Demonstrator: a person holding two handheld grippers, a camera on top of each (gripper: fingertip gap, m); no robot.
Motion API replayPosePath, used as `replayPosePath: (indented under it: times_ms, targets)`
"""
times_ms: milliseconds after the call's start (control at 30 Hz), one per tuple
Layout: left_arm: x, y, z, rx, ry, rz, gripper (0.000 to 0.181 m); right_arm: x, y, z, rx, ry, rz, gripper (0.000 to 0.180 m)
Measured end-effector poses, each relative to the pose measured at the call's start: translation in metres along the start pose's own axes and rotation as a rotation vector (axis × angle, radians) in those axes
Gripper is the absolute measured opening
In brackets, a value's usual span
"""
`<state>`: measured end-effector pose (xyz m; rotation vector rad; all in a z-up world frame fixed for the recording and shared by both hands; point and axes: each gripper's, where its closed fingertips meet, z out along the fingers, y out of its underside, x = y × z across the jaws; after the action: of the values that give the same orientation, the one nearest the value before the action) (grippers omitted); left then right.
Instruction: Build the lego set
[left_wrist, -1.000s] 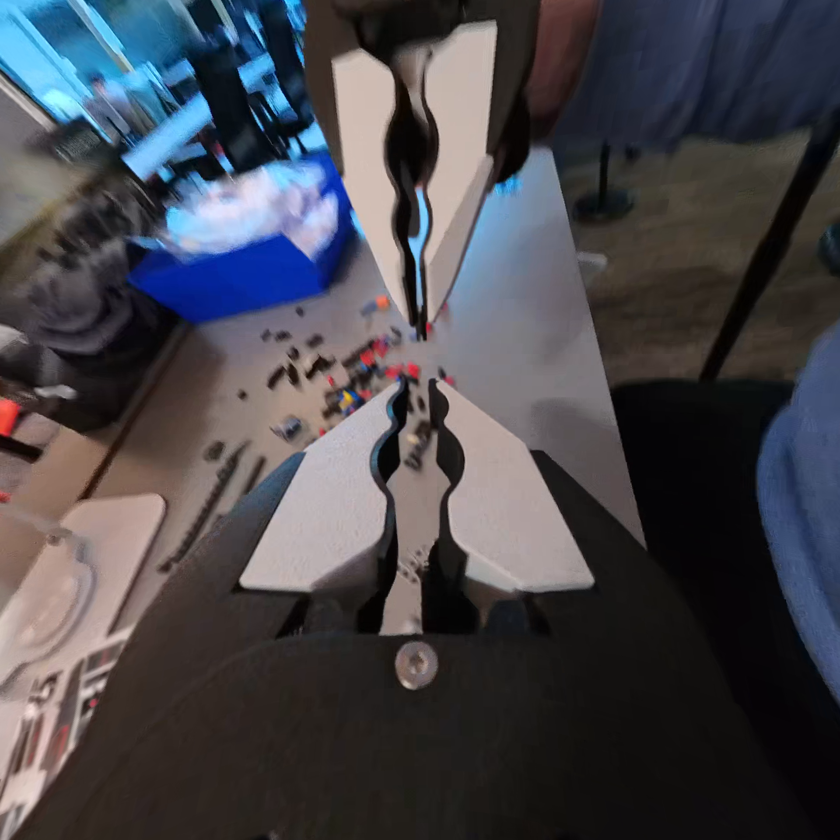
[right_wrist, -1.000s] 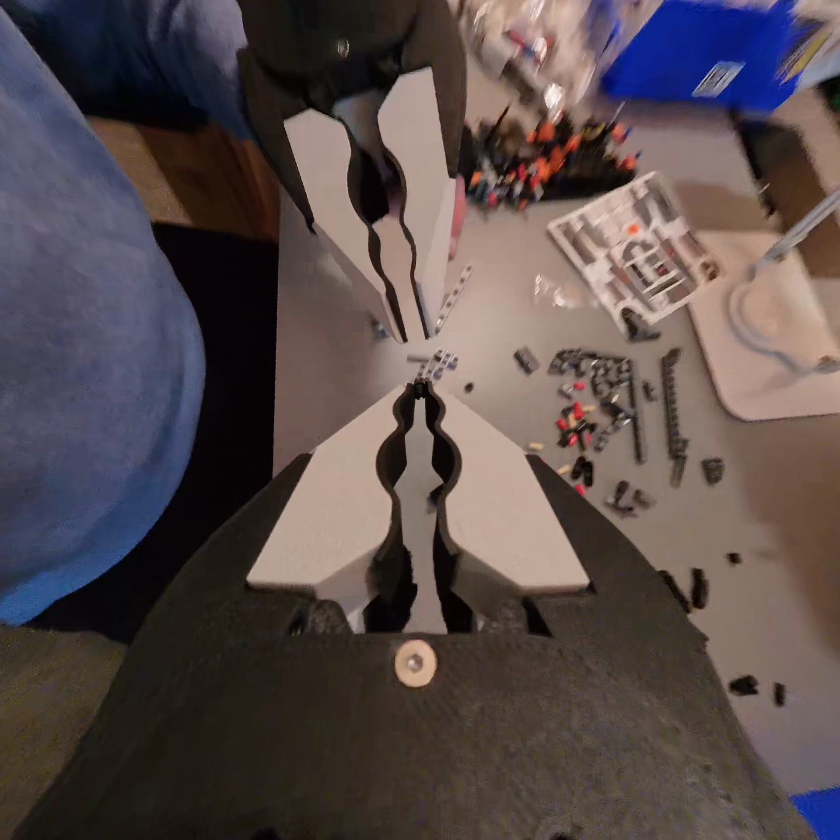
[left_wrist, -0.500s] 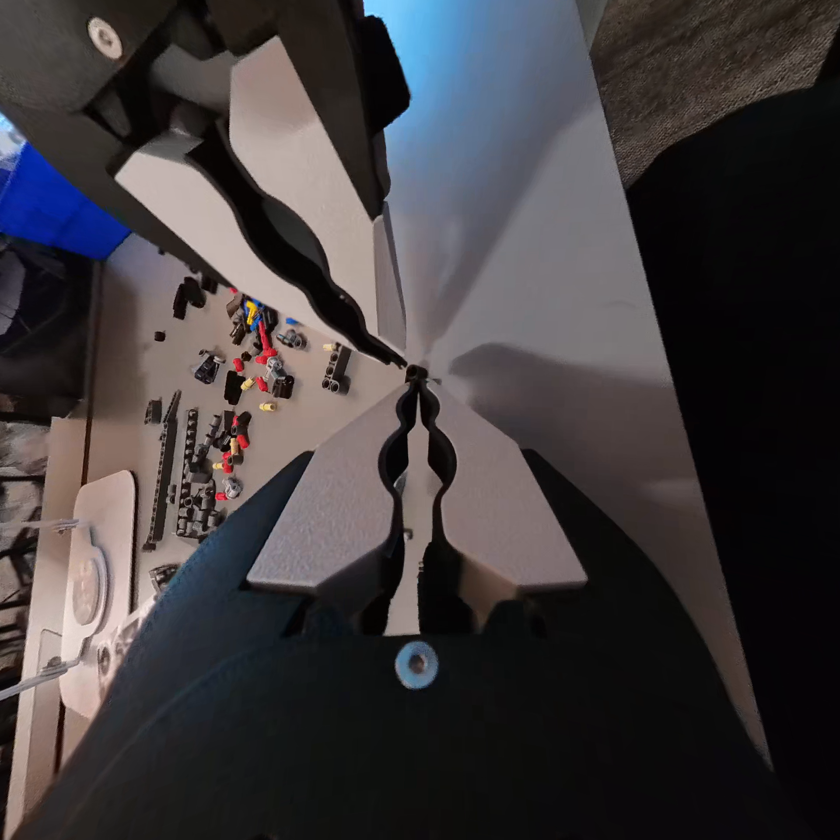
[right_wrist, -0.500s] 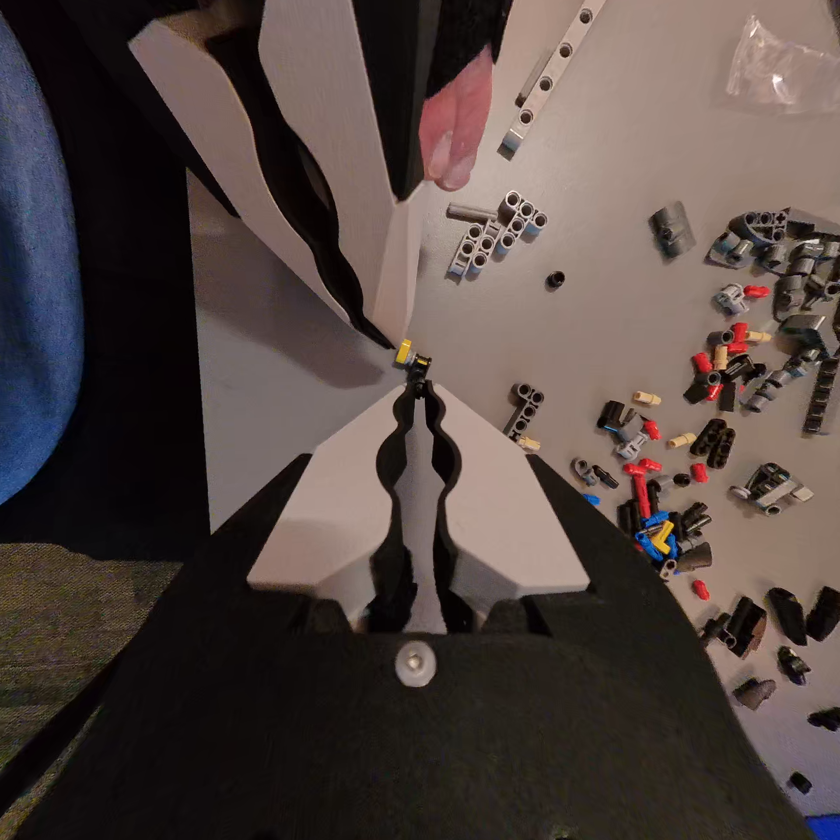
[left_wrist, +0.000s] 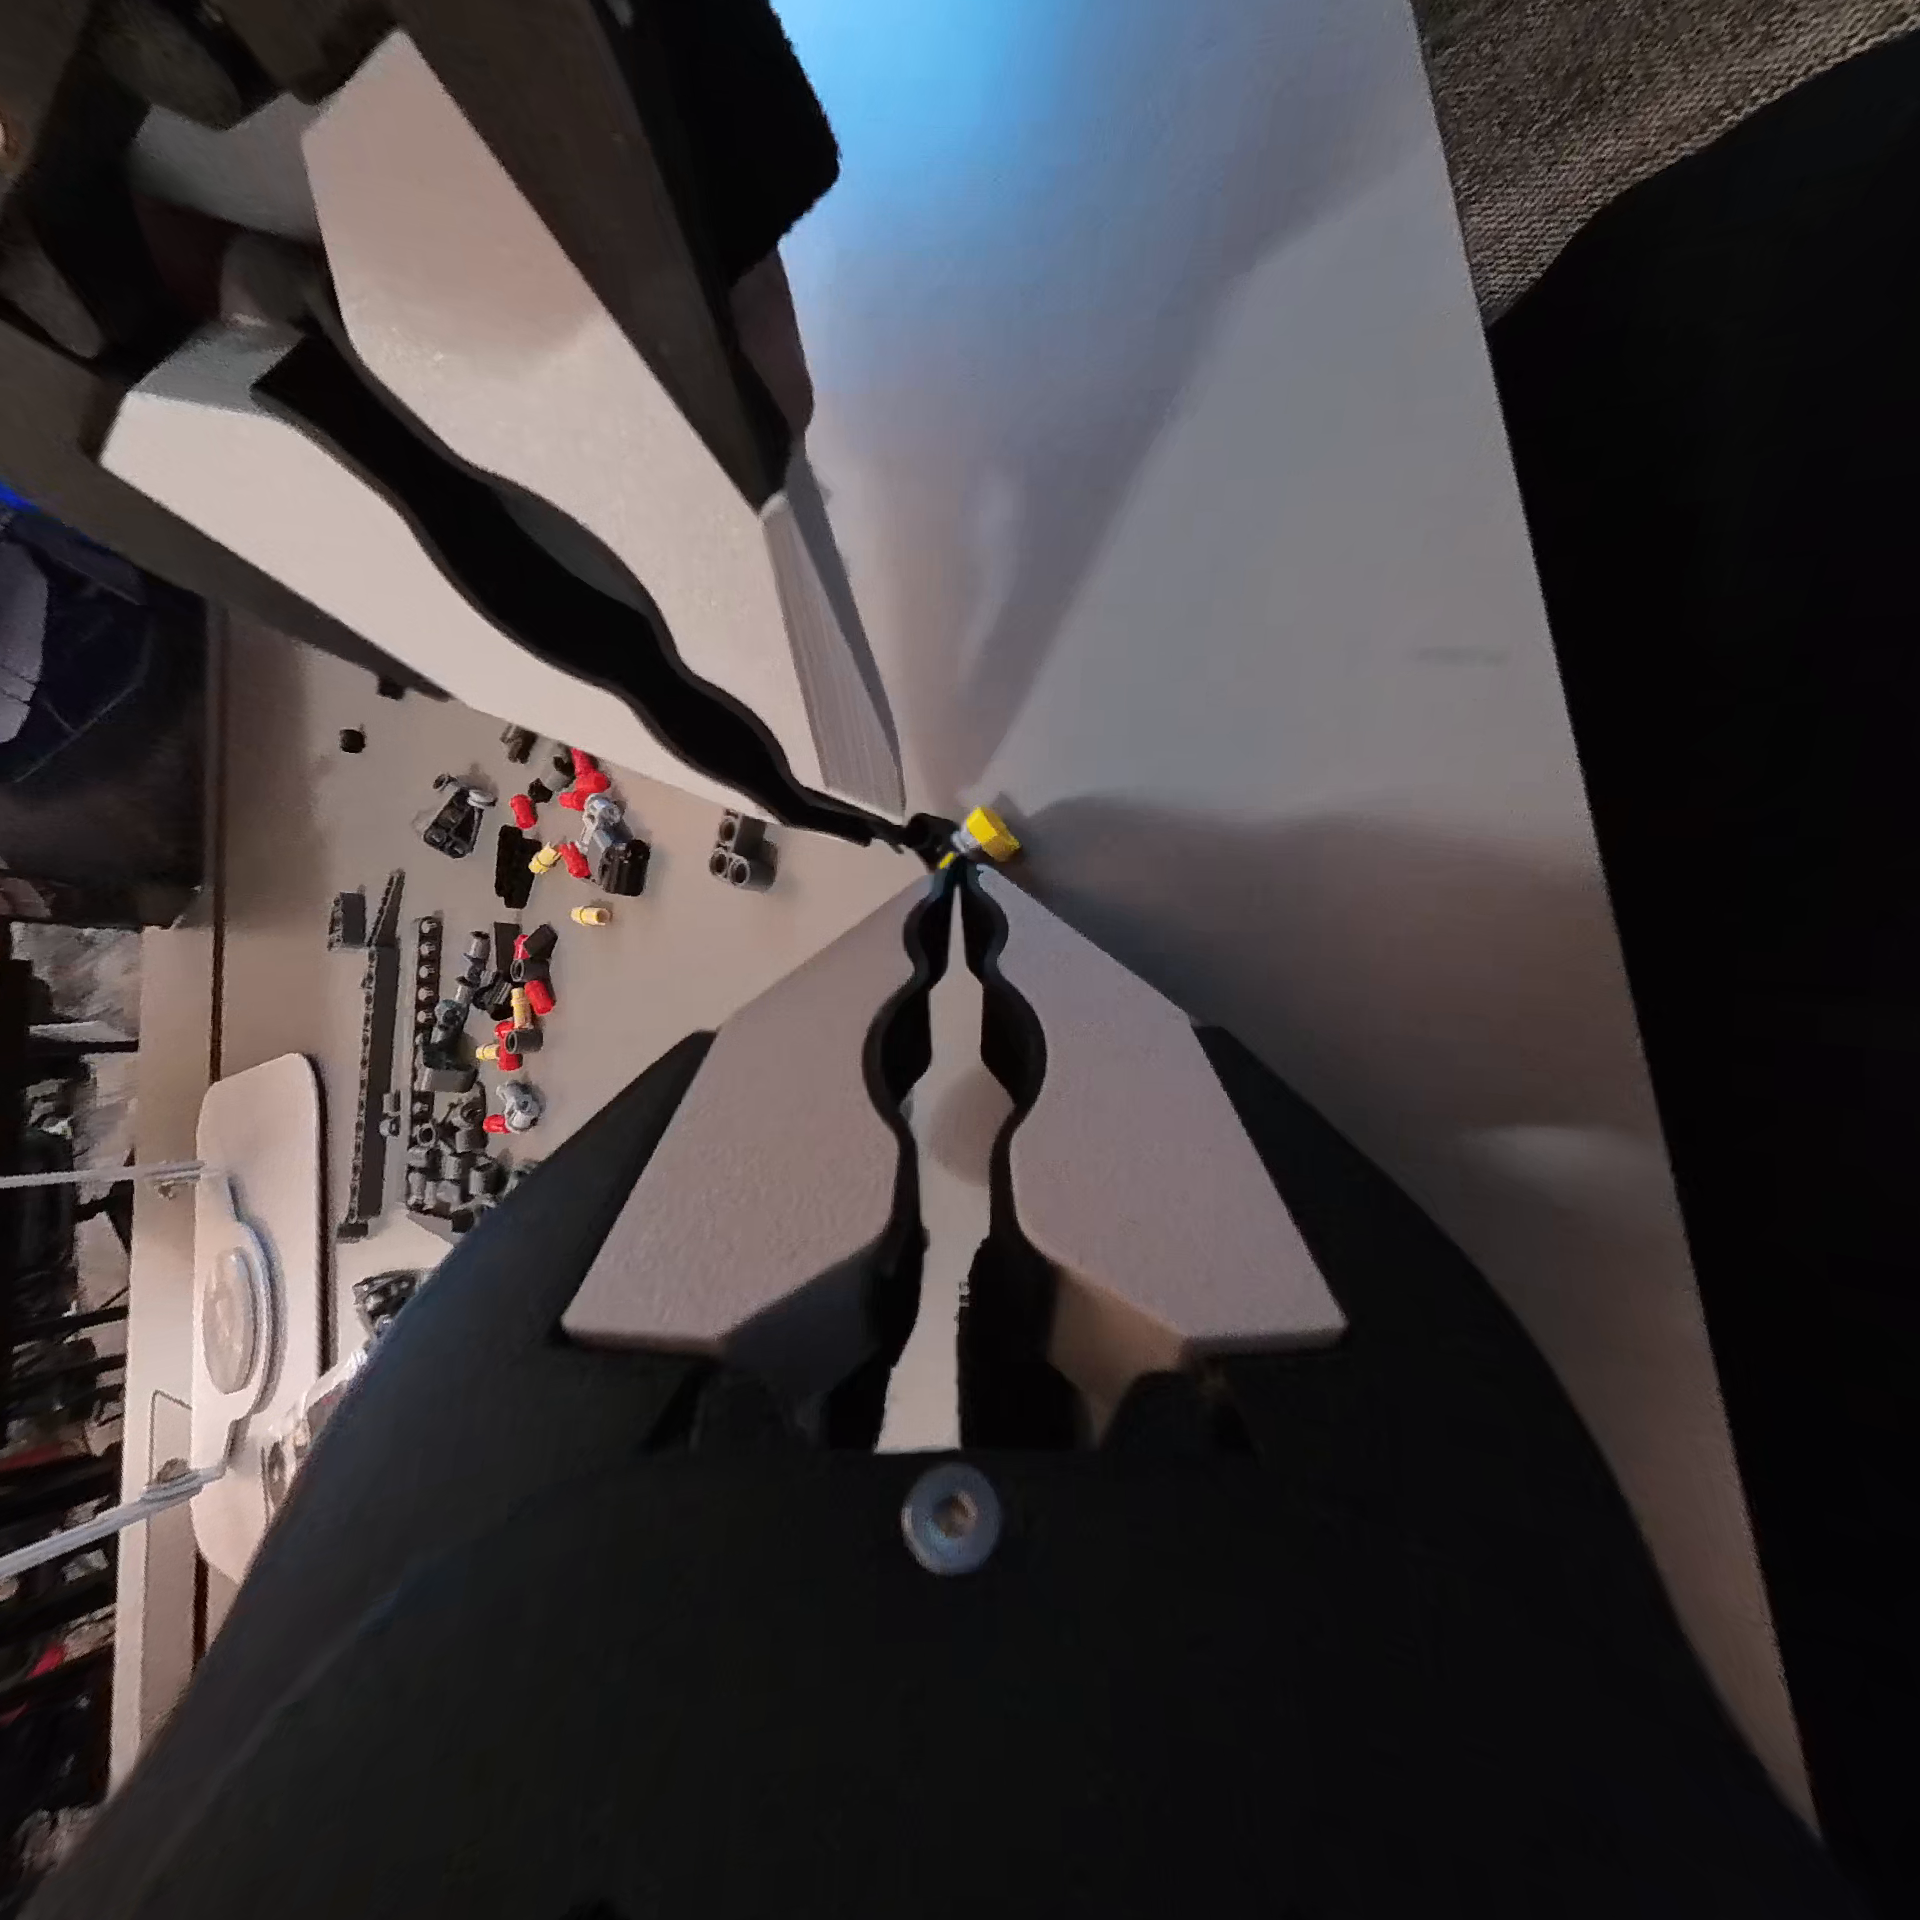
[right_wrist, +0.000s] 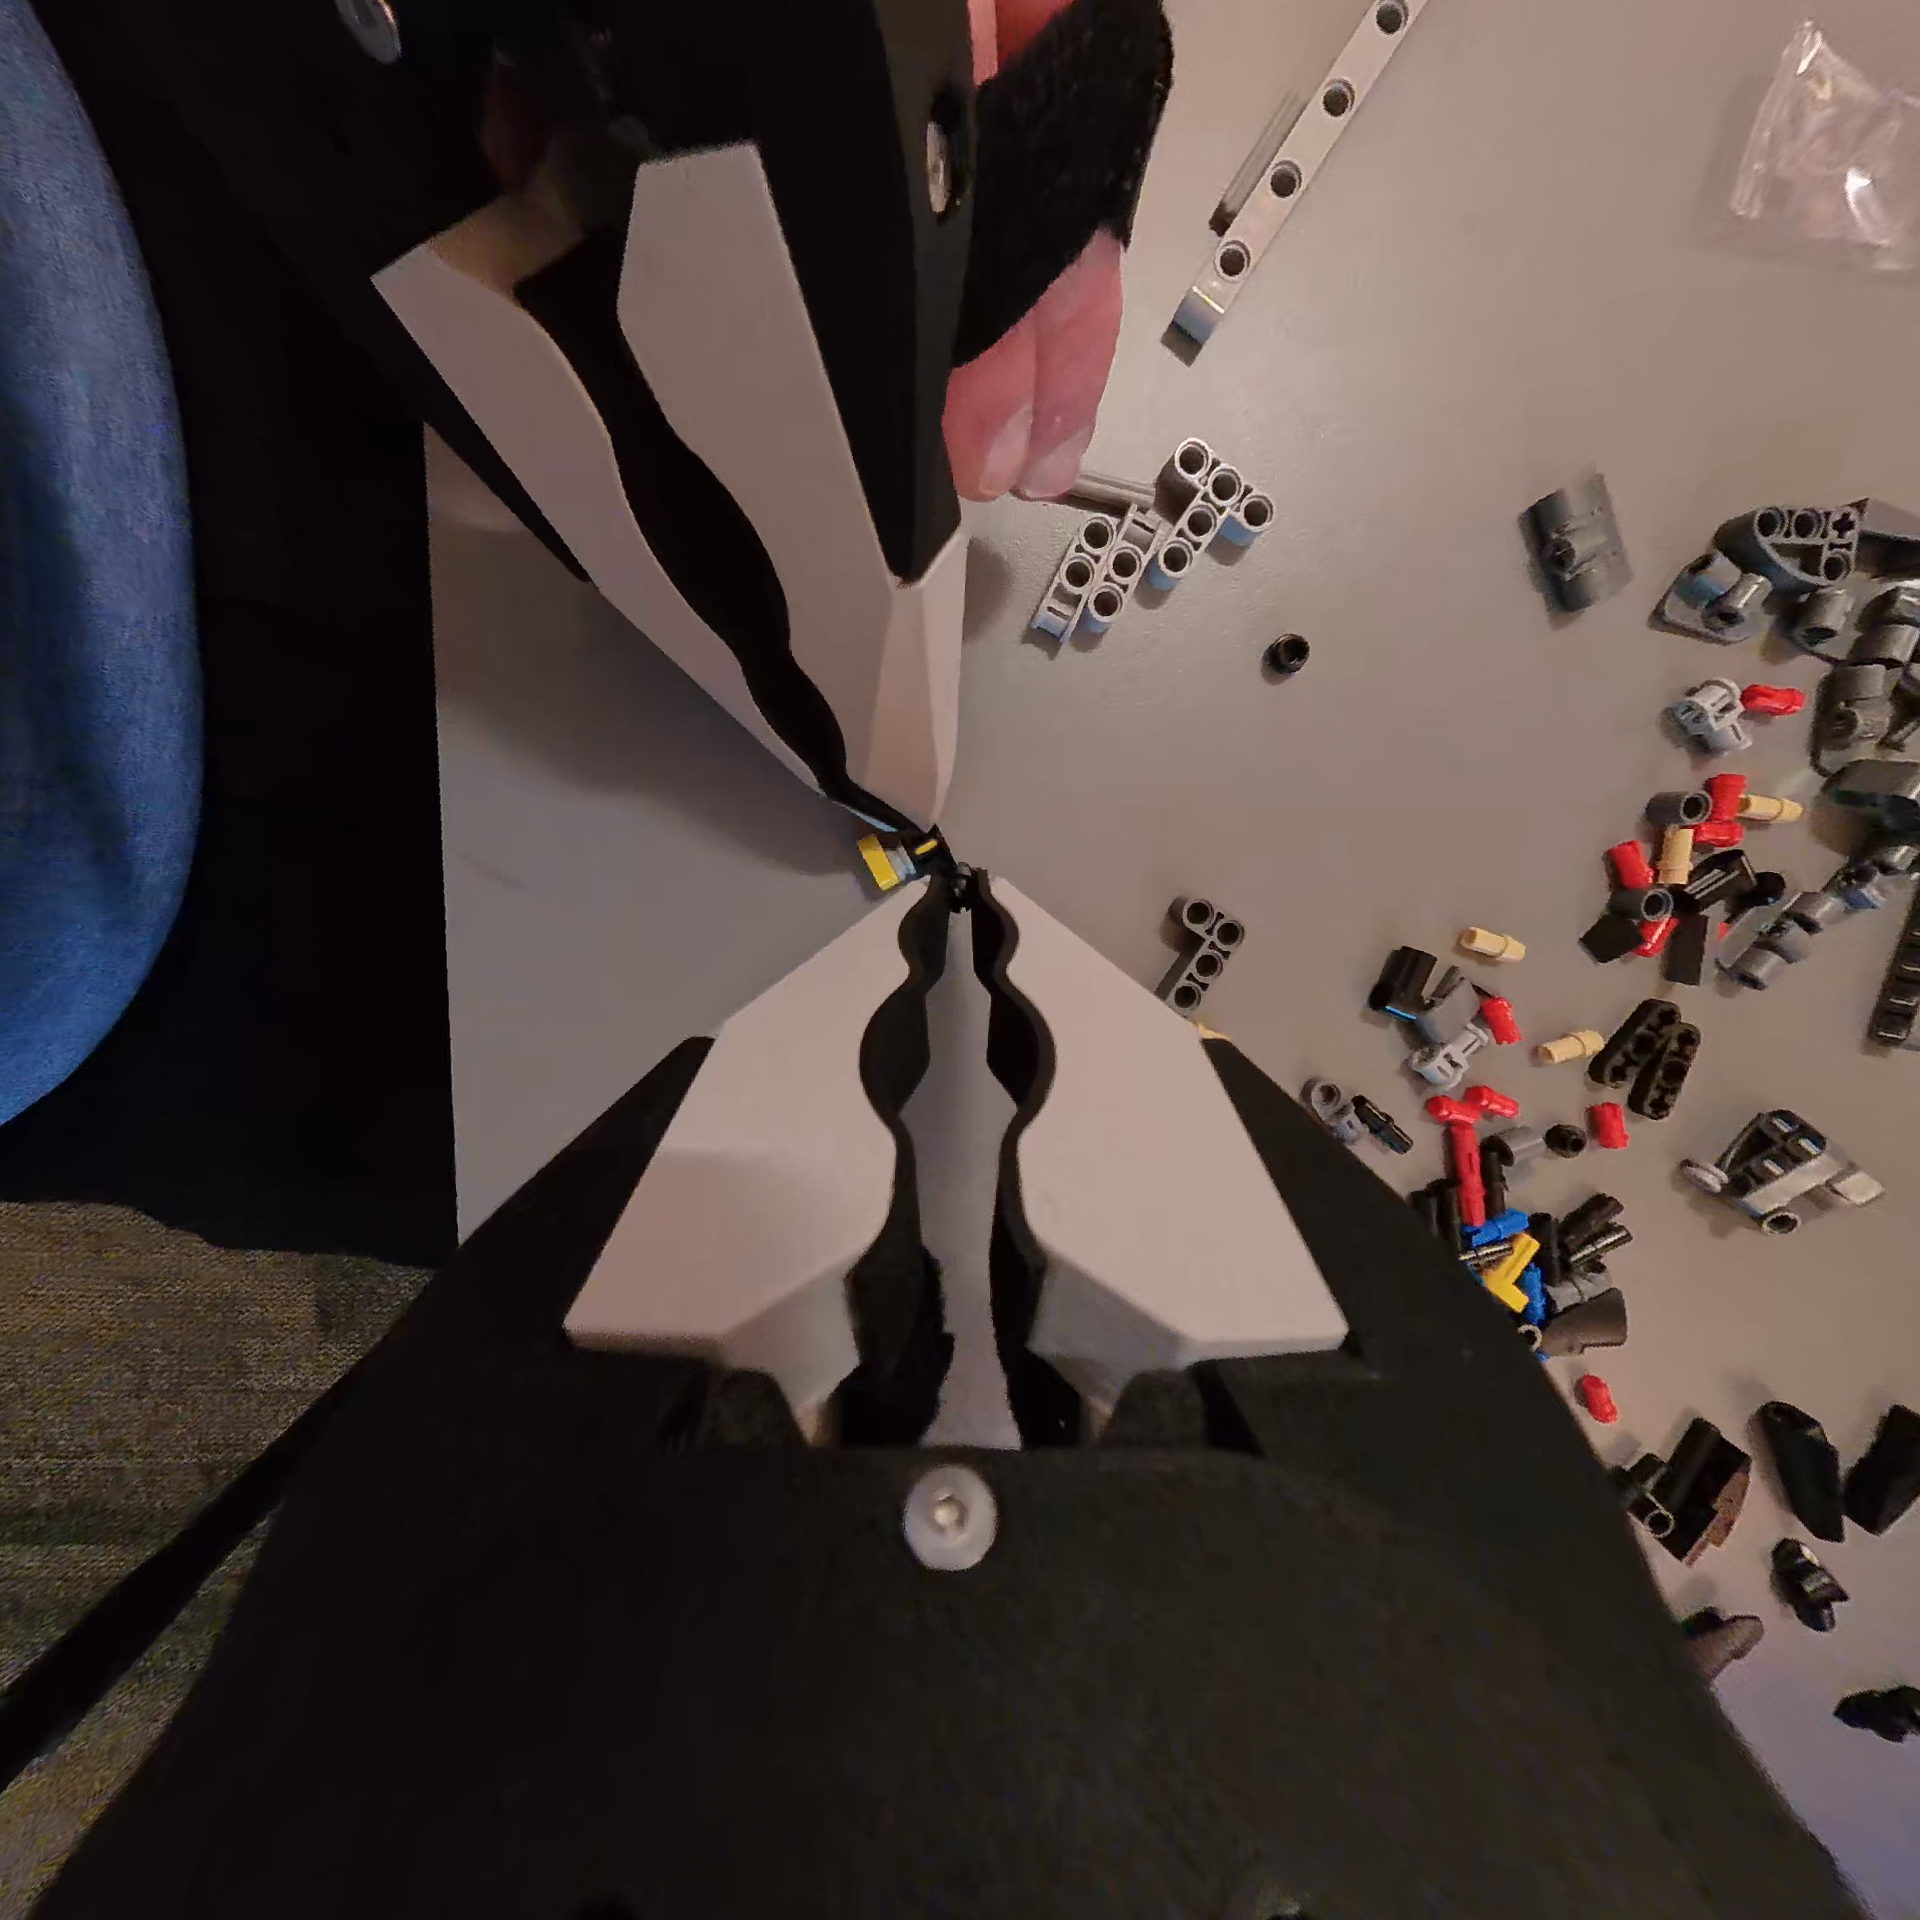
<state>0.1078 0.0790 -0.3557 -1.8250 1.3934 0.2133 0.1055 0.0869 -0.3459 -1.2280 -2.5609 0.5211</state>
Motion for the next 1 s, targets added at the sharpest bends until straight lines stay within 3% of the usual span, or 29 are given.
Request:
replayPosePath:
  times_ms: [33,400,1000]
  targets:
    - [-0.002,-0.001,-0.002,0.003,-0.008,-0.008,0.001,0.0,-0.001,-0.001,0.005,-0.003,0.0,0.001]
    - [-0.002,0.0,0.001,-0.027,0.017,-0.148,0.011,-0.003,0.004,0.001,-0.012,-0.024,-0.014,0.001]
    - [-0.002,0.004,0.006,-0.028,0.035,-0.165,0.0,-0.006,0.006,0.001,-0.141,-0.062,-0.078,0.001]
